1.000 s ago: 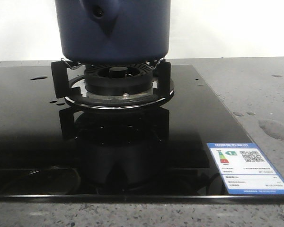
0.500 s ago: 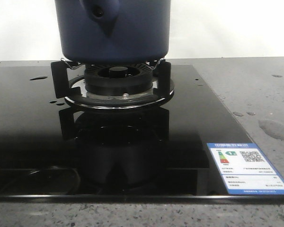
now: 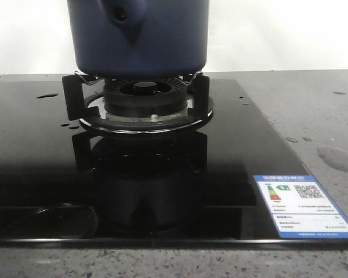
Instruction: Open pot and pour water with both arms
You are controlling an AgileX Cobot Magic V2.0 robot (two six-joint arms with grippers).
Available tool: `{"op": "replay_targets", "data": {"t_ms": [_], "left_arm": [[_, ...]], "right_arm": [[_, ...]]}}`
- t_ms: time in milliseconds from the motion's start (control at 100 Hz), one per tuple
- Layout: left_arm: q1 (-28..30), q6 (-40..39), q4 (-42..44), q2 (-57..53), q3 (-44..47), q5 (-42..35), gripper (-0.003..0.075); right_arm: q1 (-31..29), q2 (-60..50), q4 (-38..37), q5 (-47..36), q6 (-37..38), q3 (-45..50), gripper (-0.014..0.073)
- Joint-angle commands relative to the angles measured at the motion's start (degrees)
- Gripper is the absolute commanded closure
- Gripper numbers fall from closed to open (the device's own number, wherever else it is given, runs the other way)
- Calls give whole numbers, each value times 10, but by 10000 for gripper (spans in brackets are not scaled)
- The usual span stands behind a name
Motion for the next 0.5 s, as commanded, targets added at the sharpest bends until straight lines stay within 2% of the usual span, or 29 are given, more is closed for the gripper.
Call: {"op": "replay_targets", "data": {"t_ms": [0, 400, 490], "left_arm": [[0, -2, -29, -16, -22, -32, 332], [0, -2, -40, -16, -22, -30, 332], [0, 0, -51, -16, -22, -26, 332]], "right_arm": [[1, -32, -7, -48, -2, -17, 650], [1, -34, 0, -36, -3, -17, 650], [1, -49, 23, 12, -3, -17, 650]]}}
